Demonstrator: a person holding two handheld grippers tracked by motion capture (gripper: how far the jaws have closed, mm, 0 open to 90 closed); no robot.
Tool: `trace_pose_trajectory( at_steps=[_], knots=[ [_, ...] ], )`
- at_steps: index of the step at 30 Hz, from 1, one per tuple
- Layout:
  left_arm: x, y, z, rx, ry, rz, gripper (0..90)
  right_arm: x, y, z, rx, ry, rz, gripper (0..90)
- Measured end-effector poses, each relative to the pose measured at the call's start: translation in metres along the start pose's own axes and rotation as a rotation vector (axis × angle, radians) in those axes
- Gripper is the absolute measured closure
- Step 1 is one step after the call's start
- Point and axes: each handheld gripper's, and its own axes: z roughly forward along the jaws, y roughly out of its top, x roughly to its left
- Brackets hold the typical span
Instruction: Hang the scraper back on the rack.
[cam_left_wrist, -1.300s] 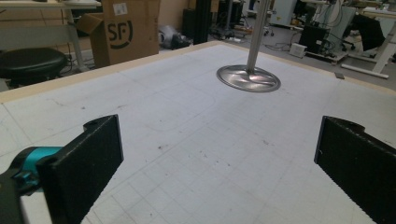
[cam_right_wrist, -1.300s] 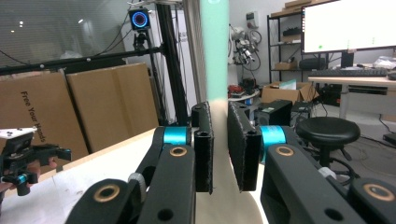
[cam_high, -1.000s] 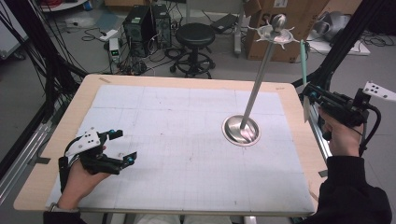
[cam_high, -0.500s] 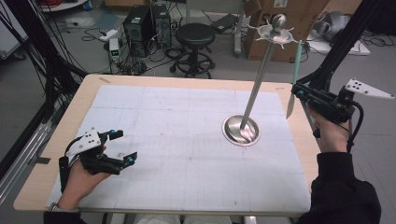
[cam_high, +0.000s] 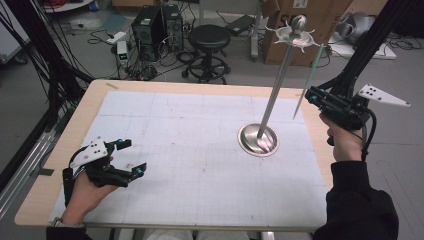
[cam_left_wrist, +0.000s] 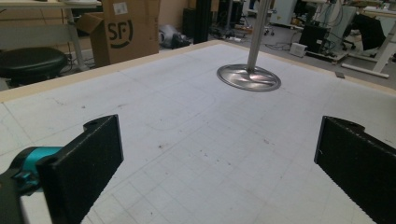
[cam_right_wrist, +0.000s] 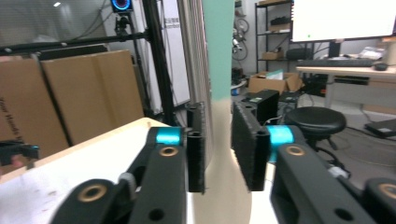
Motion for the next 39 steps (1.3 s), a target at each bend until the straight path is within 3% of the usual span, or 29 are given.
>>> trace_pose_trajectory(
  at_steps=[5,8,11,14,18,21,31,35,39],
  knots=[
    [0.001,0.003,0.003,-0.01,-0.007,0.0,1.7,0.011,-0.004,-0.006,-0.01,-0.043,-0.025,47.7],
    [0.0,0.005,0.004,-0.023,-0.016,0.001,1.7,0.021,-0.011,-0.011,0.005,-0.035,-0.04,37.9],
    [0.0,0.007,0.004,-0.034,-0.022,-0.002,1.7,0.03,-0.025,-0.012,0.053,-0.016,-0.054,25.0],
    [0.0,0.009,0.005,-0.041,-0.022,-0.001,1.7,0.039,-0.044,-0.009,0.141,0.004,-0.071,13.9],
    [0.001,0.009,0.006,-0.042,-0.021,-0.001,1.7,0.049,-0.068,-0.005,0.186,0.014,-0.095,1.1],
    [0.002,0.009,0.007,-0.037,-0.018,-0.002,1.7,0.054,-0.081,-0.002,0.212,0.019,-0.088,0.5],
    [0.002,0.007,0.008,-0.025,-0.018,0.009,1.7,0.068,-0.107,-0.006,0.16,0.025,-0.081,0.5],
    [0.002,0.007,0.008,-0.022,-0.017,0.016,1.7,0.065,-0.118,-0.01,0.192,0.018,-0.075,0.5],
    [0.002,0.006,0.009,-0.021,-0.018,0.013,1.7,0.055,-0.131,-0.022,0.211,-0.012,-0.039,0.5]
  ],
)
